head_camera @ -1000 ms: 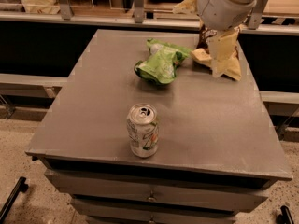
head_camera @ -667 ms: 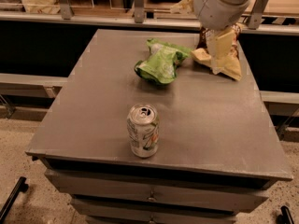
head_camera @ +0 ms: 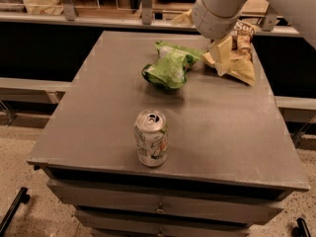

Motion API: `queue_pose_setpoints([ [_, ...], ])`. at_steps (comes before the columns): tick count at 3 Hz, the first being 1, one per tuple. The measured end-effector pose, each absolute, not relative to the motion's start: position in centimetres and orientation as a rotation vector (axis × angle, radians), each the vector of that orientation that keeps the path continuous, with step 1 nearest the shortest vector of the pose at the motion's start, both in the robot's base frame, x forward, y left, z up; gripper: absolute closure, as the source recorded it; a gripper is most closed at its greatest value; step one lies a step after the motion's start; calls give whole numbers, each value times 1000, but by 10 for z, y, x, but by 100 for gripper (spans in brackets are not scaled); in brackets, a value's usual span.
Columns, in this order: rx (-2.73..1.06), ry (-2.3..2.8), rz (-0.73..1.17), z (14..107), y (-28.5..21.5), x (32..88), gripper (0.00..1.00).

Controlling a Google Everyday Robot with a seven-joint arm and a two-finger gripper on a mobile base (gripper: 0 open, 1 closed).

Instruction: Move green rice chip bag near 7up can

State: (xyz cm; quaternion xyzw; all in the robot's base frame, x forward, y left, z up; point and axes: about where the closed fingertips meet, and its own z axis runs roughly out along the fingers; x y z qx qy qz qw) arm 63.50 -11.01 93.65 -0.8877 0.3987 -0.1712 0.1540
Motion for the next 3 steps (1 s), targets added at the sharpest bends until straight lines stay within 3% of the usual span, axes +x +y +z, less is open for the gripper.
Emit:
queue_pose_setpoints([
  [3, -2706, 903, -328, 870, -61, 653, 0],
])
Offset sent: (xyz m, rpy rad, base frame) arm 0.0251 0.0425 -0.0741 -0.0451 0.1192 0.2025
